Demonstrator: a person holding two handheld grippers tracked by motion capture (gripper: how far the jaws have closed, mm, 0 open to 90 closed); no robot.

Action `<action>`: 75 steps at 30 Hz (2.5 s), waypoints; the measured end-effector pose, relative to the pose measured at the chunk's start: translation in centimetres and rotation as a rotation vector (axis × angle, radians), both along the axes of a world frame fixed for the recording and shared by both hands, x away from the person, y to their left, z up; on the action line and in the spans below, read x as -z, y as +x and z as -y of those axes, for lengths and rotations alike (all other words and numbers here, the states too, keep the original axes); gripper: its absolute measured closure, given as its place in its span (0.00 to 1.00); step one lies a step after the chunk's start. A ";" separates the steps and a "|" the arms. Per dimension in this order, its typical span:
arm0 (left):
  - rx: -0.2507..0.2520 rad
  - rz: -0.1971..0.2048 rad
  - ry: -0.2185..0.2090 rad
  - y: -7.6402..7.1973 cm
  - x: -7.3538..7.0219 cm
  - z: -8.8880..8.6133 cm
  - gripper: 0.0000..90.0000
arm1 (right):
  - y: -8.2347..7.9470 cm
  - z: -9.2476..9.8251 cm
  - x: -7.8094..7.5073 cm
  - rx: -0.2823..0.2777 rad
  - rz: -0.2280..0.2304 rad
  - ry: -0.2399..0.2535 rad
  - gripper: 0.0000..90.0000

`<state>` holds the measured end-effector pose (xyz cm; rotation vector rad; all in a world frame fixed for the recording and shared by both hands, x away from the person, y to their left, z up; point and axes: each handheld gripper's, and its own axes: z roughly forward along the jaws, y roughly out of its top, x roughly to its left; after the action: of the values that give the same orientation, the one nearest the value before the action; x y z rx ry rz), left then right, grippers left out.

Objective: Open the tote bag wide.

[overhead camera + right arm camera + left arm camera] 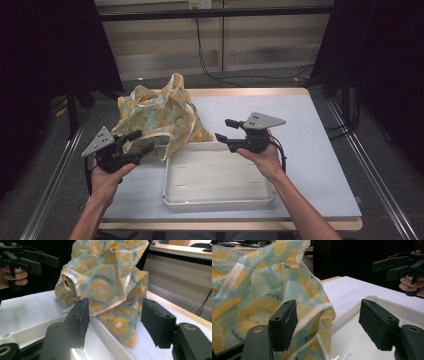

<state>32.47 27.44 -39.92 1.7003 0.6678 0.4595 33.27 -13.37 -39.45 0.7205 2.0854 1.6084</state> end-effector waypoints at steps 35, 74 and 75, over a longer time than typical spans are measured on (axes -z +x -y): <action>-0.009 -0.088 0.093 6.7 -0.5 2.6 1.00 | 9.3 -8.9 -1.5 0.011 -0.041 -0.070 0.57; 0.227 -0.097 0.183 -0.4 0.3 1.1 1.00 | 14.7 -8.3 -1.2 0.187 -0.100 -0.066 1.00; 0.219 -0.108 0.178 -0.4 0.3 1.1 1.00 | 14.7 -8.4 -1.0 0.179 -0.101 -0.063 1.00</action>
<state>32.11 26.31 -40.26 1.9530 0.5216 0.2806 47.93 -5.01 -38.48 0.9553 2.0661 1.4306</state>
